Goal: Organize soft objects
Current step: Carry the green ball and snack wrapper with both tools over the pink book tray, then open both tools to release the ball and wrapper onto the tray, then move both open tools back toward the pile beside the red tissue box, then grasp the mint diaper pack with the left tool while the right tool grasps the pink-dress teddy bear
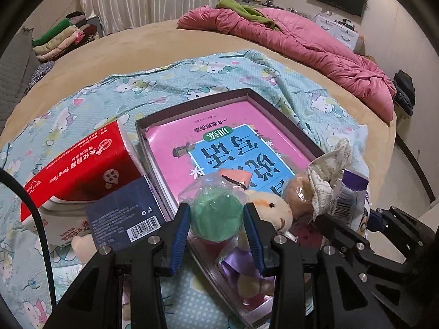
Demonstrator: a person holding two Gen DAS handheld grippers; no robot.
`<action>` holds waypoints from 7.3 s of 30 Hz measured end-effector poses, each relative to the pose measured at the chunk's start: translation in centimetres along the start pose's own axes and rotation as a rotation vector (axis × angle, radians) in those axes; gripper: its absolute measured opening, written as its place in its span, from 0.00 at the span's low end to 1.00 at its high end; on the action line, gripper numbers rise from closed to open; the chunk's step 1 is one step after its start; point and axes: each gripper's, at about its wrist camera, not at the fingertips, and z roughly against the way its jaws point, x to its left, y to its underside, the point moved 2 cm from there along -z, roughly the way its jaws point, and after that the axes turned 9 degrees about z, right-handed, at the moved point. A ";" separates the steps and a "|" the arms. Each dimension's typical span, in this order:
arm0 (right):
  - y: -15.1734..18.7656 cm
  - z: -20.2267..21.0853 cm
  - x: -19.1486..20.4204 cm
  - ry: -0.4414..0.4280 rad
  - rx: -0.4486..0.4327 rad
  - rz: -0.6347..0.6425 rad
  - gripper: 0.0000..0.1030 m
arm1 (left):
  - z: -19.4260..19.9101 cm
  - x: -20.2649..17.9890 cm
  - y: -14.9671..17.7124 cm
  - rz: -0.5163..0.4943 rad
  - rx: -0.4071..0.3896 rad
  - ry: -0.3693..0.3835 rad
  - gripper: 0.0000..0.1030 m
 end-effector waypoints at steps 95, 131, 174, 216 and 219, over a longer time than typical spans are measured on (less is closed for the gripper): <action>-1.5 -3.6 -2.9 0.187 -0.099 0.009 0.74 | 4.5 1.9 -0.3 0.029 -0.048 0.032 0.61; -3.5 0.3 -0.6 0.084 -0.159 0.049 0.76 | 8.1 2.8 0.4 0.032 -0.090 0.047 0.67; -2.7 3.5 17.2 -0.252 -0.076 0.224 0.76 | 11.8 20.0 6.2 0.316 -0.116 -0.094 0.70; 0.7 -9.7 21.9 -0.316 0.142 0.115 0.49 | 0.5 24.9 8.1 0.484 0.087 0.201 0.49; 0.8 -9.4 21.7 -0.314 0.143 0.128 0.43 | 0.5 24.8 8.2 0.493 0.085 0.224 0.40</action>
